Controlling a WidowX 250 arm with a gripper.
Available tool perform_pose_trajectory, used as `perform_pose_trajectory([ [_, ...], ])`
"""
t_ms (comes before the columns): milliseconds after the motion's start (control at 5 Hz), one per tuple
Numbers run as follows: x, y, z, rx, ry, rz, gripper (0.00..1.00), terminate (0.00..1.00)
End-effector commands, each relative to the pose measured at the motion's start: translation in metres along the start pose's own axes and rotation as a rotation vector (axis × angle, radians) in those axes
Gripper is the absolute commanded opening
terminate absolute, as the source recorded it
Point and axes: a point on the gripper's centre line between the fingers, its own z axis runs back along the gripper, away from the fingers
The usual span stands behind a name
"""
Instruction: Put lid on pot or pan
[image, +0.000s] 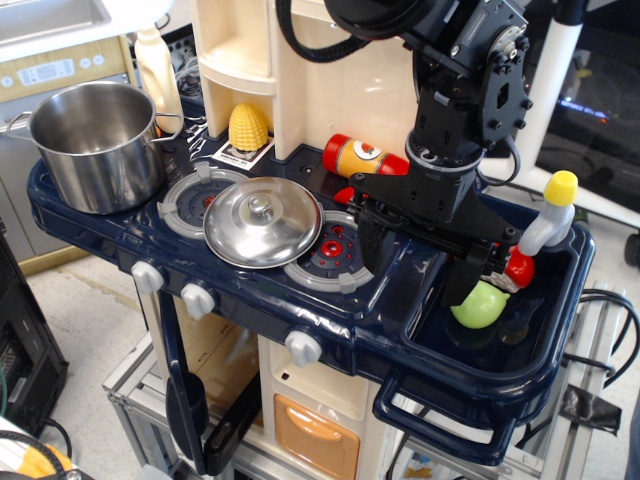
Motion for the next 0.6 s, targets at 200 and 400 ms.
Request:
perform_pose_trajectory([
  [200, 0.007, 0.020, 0.026, 0.090, -0.004, -0.013, 1.00, 0.00],
  [400, 0.017, 0.066, 0.058, 0.193, -0.009, -0.101, 1.00, 0.00],
])
